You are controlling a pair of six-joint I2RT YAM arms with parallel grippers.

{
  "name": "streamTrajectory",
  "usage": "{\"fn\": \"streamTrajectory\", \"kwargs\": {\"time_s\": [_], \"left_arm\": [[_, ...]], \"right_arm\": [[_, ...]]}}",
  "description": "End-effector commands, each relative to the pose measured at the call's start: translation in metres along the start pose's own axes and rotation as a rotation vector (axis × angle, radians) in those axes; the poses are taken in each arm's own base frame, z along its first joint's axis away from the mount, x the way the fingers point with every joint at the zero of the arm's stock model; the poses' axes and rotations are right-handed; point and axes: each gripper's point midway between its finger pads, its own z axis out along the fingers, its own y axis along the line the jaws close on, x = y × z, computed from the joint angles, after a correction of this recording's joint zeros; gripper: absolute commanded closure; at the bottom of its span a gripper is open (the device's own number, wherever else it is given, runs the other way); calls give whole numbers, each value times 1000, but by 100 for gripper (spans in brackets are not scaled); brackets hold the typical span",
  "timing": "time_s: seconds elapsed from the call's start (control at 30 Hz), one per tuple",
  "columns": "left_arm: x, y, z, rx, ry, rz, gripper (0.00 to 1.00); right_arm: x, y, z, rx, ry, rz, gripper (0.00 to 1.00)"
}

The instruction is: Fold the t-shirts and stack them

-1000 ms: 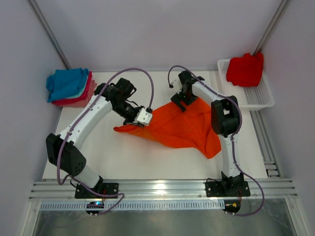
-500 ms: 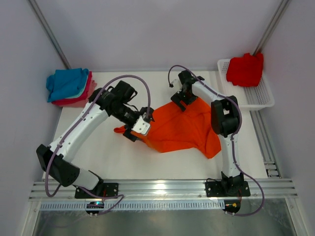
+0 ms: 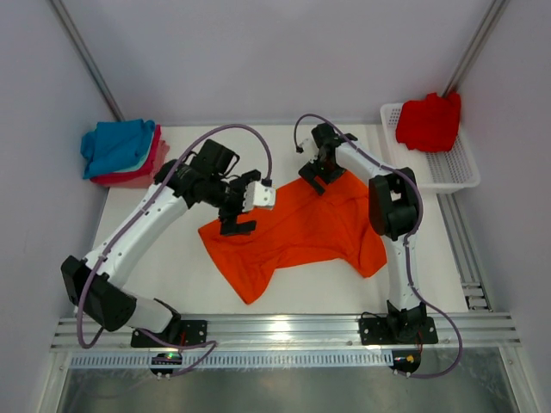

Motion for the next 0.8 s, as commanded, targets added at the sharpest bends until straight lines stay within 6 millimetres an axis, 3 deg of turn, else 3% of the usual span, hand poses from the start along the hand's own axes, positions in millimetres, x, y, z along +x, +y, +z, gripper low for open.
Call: {"fn": "streamTrajectory", "kwargs": {"time_s": [0.0, 0.1, 0.23, 0.33, 0.47, 0.6, 0.77], "left_arm": [[20, 83, 7, -338, 95, -352, 1], [24, 106, 7, -385, 125, -569, 8], [40, 113, 29, -301, 234, -798, 24], [47, 118, 39, -263, 264, -865, 29], [71, 114, 37, -283, 392, -888, 32], [108, 88, 32, -208, 607, -885, 37], [119, 70, 43, -89, 643, -958, 41]], "right_arm": [[3, -3, -3, 24, 8, 26, 1], [3, -2, -7, 26, -6, 33, 1], [4, -2, -9, 32, -15, 39, 1], [6, -2, -12, 35, -21, 41, 1], [7, -3, -18, 45, -31, 39, 1], [12, -4, -21, 69, -37, 22, 1], [18, -4, -16, 63, -14, 38, 1]]}}
